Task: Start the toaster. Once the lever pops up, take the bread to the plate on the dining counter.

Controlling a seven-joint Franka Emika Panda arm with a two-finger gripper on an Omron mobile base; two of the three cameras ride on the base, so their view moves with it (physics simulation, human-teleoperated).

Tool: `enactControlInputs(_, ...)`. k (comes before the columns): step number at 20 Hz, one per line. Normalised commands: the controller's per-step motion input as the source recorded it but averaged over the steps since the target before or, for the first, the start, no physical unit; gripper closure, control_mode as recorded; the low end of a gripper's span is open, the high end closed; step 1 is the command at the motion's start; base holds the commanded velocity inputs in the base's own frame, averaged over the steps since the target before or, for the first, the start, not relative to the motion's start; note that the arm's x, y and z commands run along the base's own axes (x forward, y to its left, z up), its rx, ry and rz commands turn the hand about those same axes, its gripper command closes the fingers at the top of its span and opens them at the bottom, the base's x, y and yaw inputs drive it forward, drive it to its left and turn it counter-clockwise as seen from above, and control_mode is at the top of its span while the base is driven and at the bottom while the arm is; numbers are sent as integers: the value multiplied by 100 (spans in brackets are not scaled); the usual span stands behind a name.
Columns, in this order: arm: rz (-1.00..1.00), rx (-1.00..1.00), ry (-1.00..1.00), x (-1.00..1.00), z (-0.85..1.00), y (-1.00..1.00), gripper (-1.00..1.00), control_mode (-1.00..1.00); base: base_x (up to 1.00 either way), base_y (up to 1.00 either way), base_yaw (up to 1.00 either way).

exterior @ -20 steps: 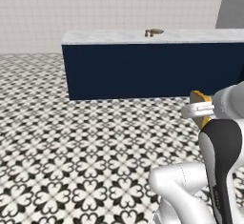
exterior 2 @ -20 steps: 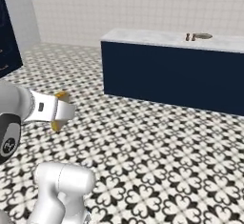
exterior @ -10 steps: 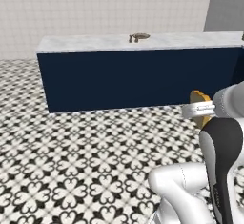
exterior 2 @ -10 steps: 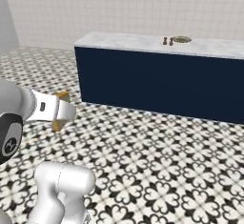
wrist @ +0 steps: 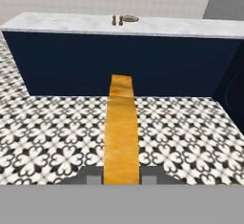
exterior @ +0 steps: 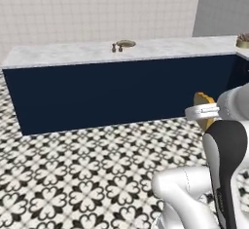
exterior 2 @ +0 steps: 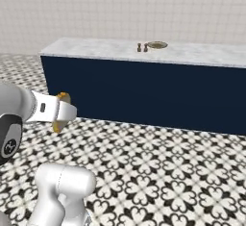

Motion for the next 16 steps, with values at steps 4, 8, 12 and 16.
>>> enactControlInputs(4,0,0,0,0,0,0,100,100,94,-45,-6)
enactControlInputs(8,0,0,0,0,0,0,100,100,97,-36,0)
enactControlInputs(12,0,0,0,0,0,0,100,100,100,-36,0)
enactControlInputs(16,0,0,0,0,0,0,100,100,97,-30,1)
